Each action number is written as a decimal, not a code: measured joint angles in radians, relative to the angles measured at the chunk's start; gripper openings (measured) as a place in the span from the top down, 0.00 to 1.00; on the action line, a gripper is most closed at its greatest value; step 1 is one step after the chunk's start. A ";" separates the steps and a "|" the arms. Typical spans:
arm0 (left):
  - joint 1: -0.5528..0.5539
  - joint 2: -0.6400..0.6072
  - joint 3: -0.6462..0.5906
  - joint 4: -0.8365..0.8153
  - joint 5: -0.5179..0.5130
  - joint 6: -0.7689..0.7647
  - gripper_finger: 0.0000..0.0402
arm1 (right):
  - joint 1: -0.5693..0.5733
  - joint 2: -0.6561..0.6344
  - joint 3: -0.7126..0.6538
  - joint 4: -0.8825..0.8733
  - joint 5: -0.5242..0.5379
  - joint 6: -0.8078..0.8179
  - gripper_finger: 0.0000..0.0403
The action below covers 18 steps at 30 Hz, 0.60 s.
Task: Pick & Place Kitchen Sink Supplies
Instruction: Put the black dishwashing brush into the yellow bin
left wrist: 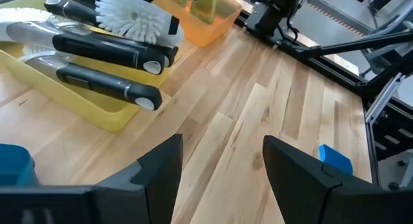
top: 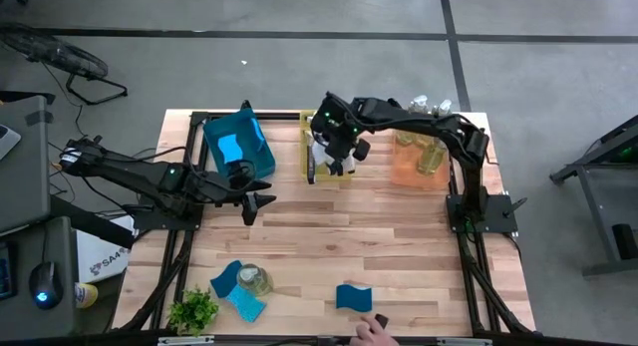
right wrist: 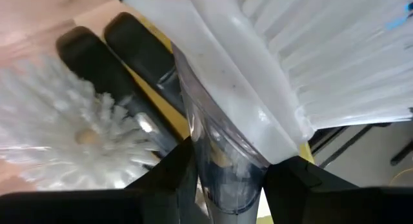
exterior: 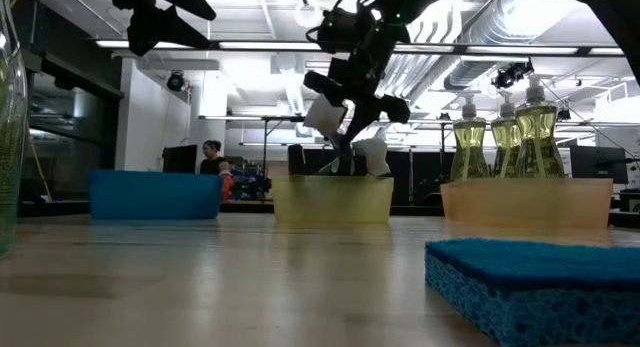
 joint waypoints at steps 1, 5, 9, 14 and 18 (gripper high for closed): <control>0.000 0.000 0.000 -0.002 0.000 0.000 0.48 | -0.002 0.000 0.000 0.008 -0.006 -0.006 0.68; 0.000 0.000 0.000 -0.004 0.000 0.000 0.48 | -0.006 0.000 0.000 0.029 -0.039 -0.019 0.68; 0.000 0.000 0.000 -0.011 -0.001 0.000 0.48 | -0.013 0.011 0.000 0.051 -0.084 -0.004 0.68; 0.000 0.000 0.000 -0.017 -0.002 0.000 0.48 | -0.027 0.030 0.000 0.075 -0.090 0.041 0.65; 0.000 0.000 0.000 -0.016 -0.002 -0.005 0.48 | -0.028 0.036 0.000 0.073 -0.083 0.099 0.60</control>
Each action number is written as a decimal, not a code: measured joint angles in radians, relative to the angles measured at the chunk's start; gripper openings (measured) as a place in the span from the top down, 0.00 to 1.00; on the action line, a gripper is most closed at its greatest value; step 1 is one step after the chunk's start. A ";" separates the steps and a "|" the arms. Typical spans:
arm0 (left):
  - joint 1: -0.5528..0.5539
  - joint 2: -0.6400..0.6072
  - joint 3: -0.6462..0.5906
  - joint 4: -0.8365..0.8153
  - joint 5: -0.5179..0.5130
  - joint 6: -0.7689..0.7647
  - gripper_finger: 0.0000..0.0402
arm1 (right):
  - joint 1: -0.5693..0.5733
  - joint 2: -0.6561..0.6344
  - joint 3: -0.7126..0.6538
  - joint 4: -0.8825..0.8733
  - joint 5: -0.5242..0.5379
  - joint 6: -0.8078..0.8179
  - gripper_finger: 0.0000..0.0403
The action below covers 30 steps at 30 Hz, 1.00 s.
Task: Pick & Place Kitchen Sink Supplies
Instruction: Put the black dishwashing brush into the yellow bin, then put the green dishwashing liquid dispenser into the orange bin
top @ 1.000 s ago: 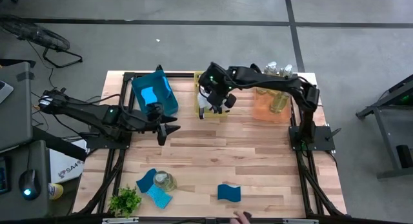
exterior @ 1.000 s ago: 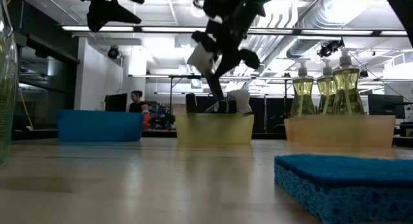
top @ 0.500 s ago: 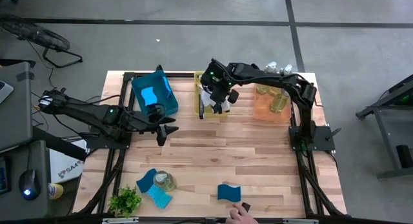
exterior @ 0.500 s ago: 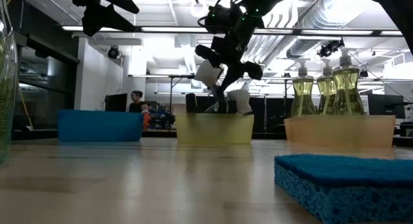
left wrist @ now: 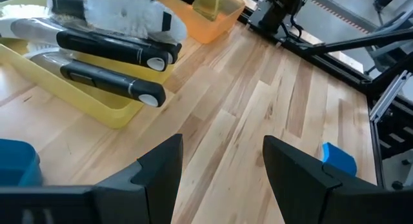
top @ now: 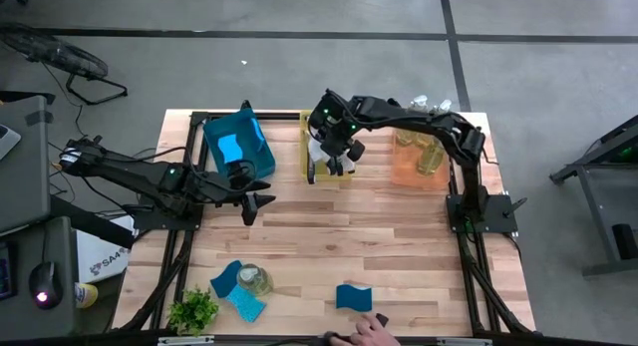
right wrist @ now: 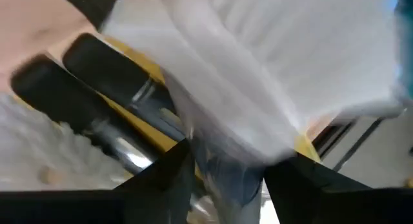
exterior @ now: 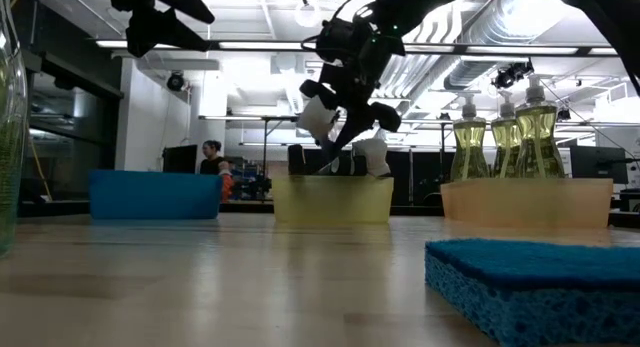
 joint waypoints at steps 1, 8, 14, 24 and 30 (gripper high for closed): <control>0.000 0.000 0.000 0.001 0.000 -0.003 0.48 | 0.000 0.000 0.000 -0.008 0.004 0.022 0.59; 0.000 0.000 0.000 0.000 0.001 -0.021 0.48 | 0.001 0.000 0.000 -0.052 0.008 0.121 0.52; 0.000 0.000 0.000 0.000 0.005 -0.021 0.48 | 0.003 -0.007 0.000 -0.052 0.088 0.196 0.41; 0.000 0.000 0.000 0.000 0.024 -0.021 0.48 | 0.047 -0.109 0.000 -0.032 0.120 0.288 0.34; 0.000 -0.001 0.000 -0.012 0.063 -0.021 0.48 | 0.112 -0.192 0.000 -0.043 0.121 0.576 0.34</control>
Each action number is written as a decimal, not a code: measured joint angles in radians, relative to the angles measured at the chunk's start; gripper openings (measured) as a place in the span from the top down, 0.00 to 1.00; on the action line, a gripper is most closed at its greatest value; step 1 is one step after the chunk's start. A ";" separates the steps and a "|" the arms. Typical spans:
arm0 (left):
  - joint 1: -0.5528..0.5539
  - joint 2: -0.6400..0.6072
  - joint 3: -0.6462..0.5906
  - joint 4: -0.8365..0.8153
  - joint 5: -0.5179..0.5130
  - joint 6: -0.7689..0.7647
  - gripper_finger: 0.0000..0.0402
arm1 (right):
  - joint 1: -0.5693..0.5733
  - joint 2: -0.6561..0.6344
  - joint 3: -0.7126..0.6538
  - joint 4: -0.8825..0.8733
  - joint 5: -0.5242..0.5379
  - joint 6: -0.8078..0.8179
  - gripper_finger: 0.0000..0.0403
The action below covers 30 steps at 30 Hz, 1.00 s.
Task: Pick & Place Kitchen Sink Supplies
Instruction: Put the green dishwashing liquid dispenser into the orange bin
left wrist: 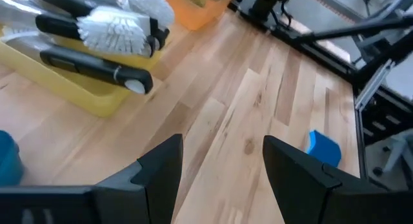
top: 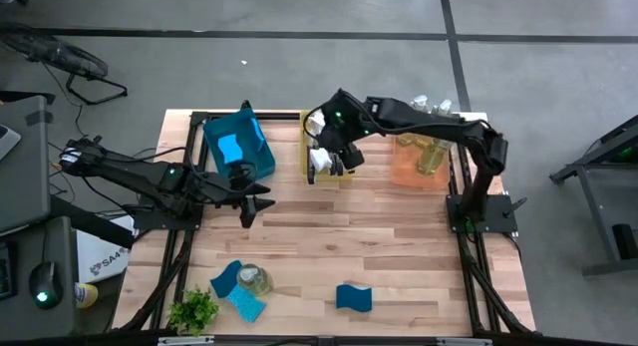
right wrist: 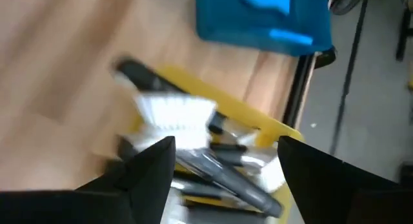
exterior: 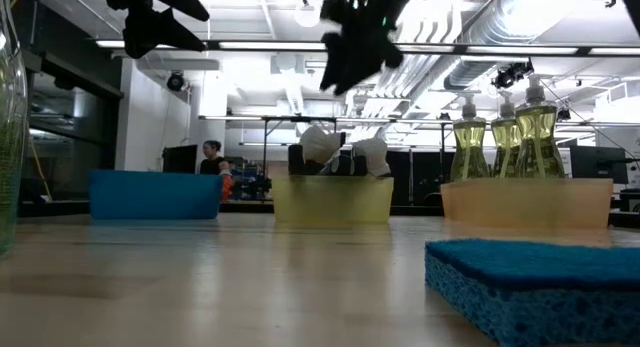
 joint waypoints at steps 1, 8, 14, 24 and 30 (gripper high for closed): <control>0.000 0.000 0.000 -0.009 0.011 0.000 0.48 | 0.011 -0.018 0.000 -0.006 -0.007 0.046 0.34; 0.000 -0.001 0.000 -0.080 0.181 0.041 0.48 | 0.100 -0.131 0.000 -0.087 -0.005 0.319 0.34; 0.000 -0.026 0.000 -0.189 0.319 0.158 0.48 | 0.154 -0.221 0.000 -0.174 -0.006 0.483 0.34; 0.000 -0.083 -0.001 -0.365 0.518 0.285 0.48 | 0.229 -0.316 0.000 -0.246 0.016 0.718 0.34; -0.002 -0.055 -0.001 -0.362 0.614 0.388 0.43 | 0.259 -0.320 0.000 -0.289 0.090 0.765 0.34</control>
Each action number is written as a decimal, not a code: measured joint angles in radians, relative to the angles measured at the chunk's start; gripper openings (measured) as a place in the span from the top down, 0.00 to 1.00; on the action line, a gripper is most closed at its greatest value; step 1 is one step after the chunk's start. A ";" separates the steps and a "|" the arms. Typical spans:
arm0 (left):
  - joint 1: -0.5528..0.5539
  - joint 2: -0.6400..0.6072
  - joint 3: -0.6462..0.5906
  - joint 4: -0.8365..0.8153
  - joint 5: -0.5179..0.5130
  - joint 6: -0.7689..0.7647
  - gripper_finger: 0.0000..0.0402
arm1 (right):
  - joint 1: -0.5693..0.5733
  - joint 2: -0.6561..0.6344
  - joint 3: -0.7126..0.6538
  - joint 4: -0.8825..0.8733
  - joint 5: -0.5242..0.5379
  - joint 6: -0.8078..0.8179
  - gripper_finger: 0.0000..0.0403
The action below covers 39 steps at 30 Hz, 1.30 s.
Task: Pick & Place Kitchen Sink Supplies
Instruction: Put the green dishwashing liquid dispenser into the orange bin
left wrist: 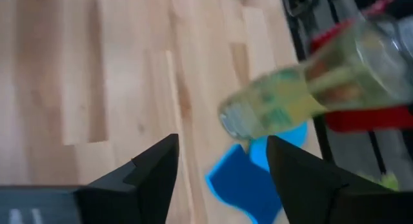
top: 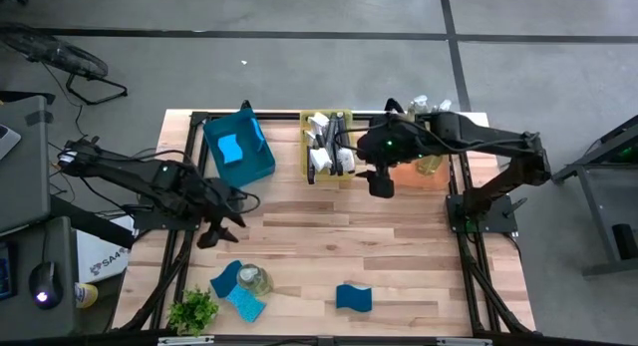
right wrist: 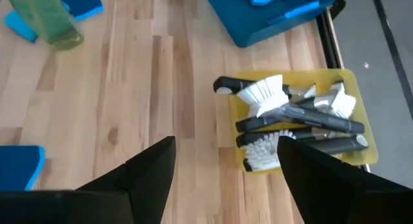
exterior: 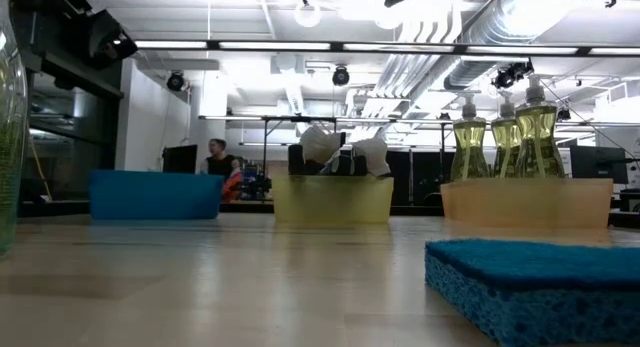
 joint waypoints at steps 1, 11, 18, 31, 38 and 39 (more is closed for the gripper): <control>-0.002 0.006 0.000 -0.005 0.023 0.013 0.41 | 0.003 0.000 0.000 -0.006 0.008 0.006 0.34; -0.187 0.091 0.000 0.066 0.105 0.088 0.24 | 0.007 0.000 0.000 -0.035 0.021 0.087 0.34; -0.294 0.188 0.000 0.106 -0.022 0.081 0.23 | 0.012 0.000 0.000 -0.048 -0.022 0.124 0.34; -0.333 0.386 0.000 0.203 -0.115 0.054 0.23 | 0.071 0.000 0.000 -0.047 -0.006 0.114 0.34; -0.333 0.422 -0.001 0.281 -0.065 0.066 0.24 | 0.091 0.000 0.000 -0.050 -0.006 0.114 0.34; -0.333 0.422 -0.001 0.294 -0.063 0.075 0.25 | 0.092 0.000 0.000 -0.050 -0.006 0.113 0.34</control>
